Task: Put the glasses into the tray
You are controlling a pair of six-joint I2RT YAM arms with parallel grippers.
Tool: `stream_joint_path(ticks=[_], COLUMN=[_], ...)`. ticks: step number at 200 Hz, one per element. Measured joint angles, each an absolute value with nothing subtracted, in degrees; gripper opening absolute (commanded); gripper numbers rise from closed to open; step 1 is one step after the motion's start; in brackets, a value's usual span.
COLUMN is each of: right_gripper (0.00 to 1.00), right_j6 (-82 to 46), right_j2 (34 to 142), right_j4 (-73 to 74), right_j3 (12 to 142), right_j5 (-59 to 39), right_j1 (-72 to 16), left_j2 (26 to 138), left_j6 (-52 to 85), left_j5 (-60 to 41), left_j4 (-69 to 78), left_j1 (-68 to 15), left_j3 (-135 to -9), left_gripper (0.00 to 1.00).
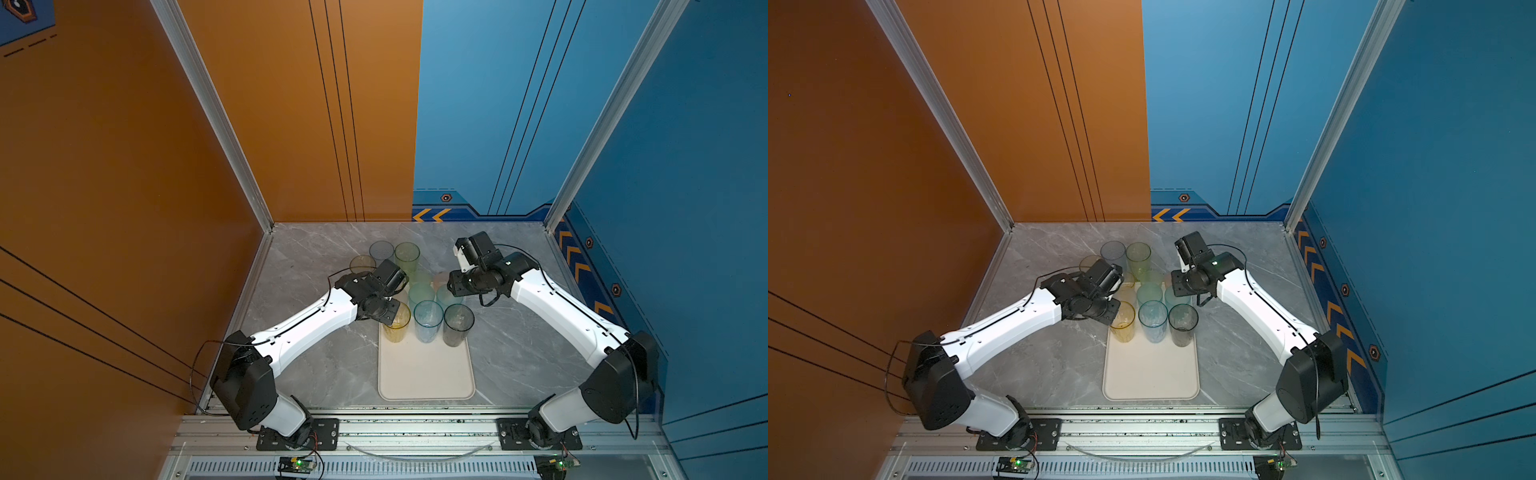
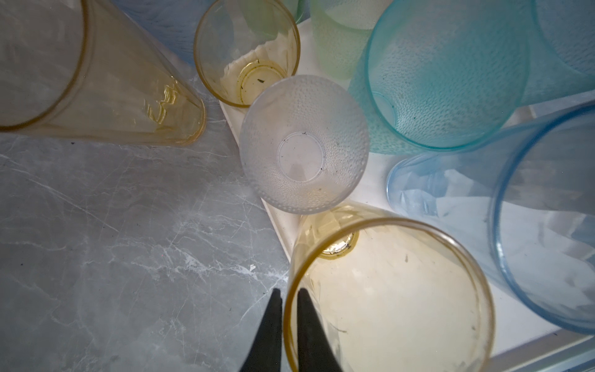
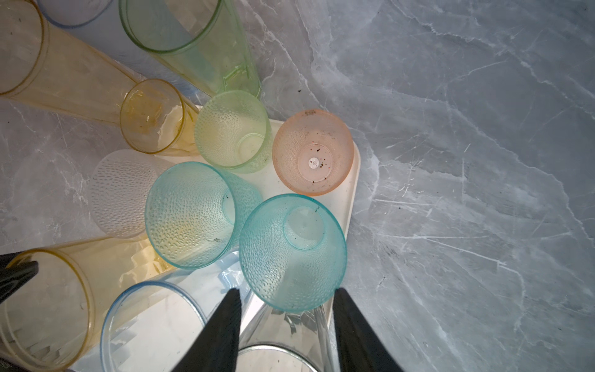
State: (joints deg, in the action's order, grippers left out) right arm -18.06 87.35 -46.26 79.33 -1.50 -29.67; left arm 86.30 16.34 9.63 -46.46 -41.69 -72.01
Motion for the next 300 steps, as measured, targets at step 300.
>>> stream_joint_path(ticks=[300], right_gripper=[0.46], right_j6=[-18.04], right_j2=[88.44], right_j4=[-46.37], right_j3=[80.09], right_j5=[-1.56], right_j1=[-30.0], left_j2=[77.03], left_j6=[16.36], left_j5=[9.1], left_j4=[-46.19], left_j1=[-34.24], left_j3=[-73.38], left_gripper=[0.19])
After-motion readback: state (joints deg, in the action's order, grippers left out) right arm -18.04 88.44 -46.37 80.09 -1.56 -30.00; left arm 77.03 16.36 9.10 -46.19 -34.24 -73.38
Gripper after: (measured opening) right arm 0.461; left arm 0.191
